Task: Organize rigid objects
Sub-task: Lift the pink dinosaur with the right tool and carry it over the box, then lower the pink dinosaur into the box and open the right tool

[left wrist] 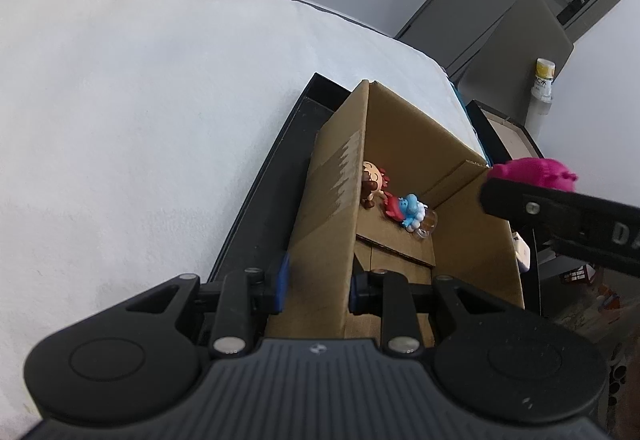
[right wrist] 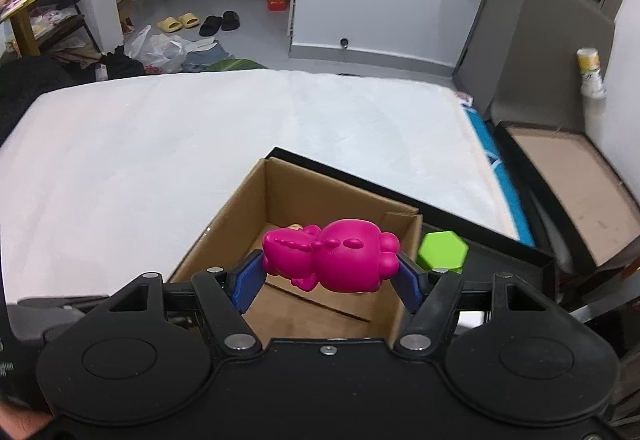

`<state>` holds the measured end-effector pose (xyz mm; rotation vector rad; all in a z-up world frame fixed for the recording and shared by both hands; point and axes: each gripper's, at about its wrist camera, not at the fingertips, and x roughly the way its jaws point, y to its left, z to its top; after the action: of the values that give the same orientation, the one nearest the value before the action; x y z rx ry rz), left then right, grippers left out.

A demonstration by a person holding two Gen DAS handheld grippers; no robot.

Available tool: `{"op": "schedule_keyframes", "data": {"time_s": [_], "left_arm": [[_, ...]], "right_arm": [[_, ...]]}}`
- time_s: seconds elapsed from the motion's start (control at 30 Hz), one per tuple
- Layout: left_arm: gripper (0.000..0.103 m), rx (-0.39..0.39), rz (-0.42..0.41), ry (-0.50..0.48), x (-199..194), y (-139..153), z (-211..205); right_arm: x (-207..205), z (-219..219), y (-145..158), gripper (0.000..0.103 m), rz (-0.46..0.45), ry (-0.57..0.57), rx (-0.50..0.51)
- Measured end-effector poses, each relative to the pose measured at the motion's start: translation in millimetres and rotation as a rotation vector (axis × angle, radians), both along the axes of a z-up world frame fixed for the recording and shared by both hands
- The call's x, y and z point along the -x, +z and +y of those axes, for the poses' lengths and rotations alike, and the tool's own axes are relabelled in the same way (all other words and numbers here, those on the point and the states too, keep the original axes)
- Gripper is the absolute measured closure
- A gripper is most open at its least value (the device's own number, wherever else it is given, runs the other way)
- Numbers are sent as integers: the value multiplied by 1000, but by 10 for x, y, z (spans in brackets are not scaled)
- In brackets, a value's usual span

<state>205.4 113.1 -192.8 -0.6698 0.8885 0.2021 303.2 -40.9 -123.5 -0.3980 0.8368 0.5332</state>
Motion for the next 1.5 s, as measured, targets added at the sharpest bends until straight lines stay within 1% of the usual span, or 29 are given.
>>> {"op": "schedule_keyframes", "data": {"time_s": [0.37,0.47,0.53,0.57,0.6,0.77,0.9,1.03,1.13,1.2,1.43,1.5], "left_arm": [[77,16,1,6,-13,-16,28],[77,16,1,4,-15,-19,24],[77,17,0,5,-15,-18,23],[77,16,1,6,-15,-19,24],[77,16,3,9,-17,-23,23],[77,16,1,17,-17,-24,18],[77,13,2,13,-13,-26,10],[77,6,4,12,-16,-22,7],[77,6,8,16,-24,-18,4],[77,4,10,18,-32,-18,4],[77,-10,17,18,-55,-21,-15],[77,-12,17,18,-65,-19,-18]], "right_arm": [[-124,179,-160,37,118,-24,-59],[-151,192,-189,36,143,-23,-89],[-175,203,-194,32,167,-6,-134],[-184,200,-192,25,177,-6,-150],[-196,185,-186,22,177,-14,-158],[-209,86,-127,22,187,-25,-189],[-185,14,-66,19,176,-23,-198],[-188,-93,-17,19,178,-34,-211],[-183,-203,19,17,180,-46,-216],[-169,-275,37,14,177,-56,-218],[-146,-559,69,13,175,-86,-222],[-147,-639,88,11,175,-93,-225]]}}
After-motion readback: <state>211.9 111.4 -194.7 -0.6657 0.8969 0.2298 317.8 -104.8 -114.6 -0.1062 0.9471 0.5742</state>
